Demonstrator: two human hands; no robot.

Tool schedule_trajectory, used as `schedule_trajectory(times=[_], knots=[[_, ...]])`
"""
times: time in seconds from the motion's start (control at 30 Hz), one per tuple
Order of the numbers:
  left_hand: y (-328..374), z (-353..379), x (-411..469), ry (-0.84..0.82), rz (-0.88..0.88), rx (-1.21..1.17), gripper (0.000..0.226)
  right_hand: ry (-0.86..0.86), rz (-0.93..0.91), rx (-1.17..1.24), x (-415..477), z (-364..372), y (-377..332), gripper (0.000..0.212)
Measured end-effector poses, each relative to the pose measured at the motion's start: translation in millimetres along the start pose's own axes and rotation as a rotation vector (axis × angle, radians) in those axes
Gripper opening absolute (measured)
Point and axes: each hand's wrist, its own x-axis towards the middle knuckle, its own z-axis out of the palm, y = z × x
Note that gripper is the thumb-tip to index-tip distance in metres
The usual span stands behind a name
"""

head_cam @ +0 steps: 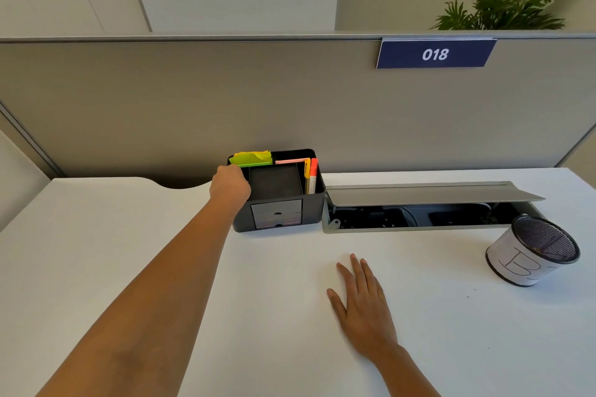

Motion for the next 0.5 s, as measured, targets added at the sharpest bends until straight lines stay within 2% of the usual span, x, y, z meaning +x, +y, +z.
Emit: schedule_trajectory(times=[0.27, 0.43, 0.5], knots=[[-7.6, 0.2, -15.0, 0.051, 0.067, 0.034, 0.029, -0.039, 0.003, -0.012, 2.1, -4.7, -1.9, 0.099], [-17.2, 8.0, -25.5, 0.115, 0.199, 0.069, 0.035, -0.069, 0.013, 0.047, -0.3, -10.3, -2.0, 0.108], [-20.8, 10.6, -32.2, 0.173, 0.254, 0.048, 0.035, -0.072, 0.013, 0.099, -5.1, -18.3, -2.3, 0.102]])
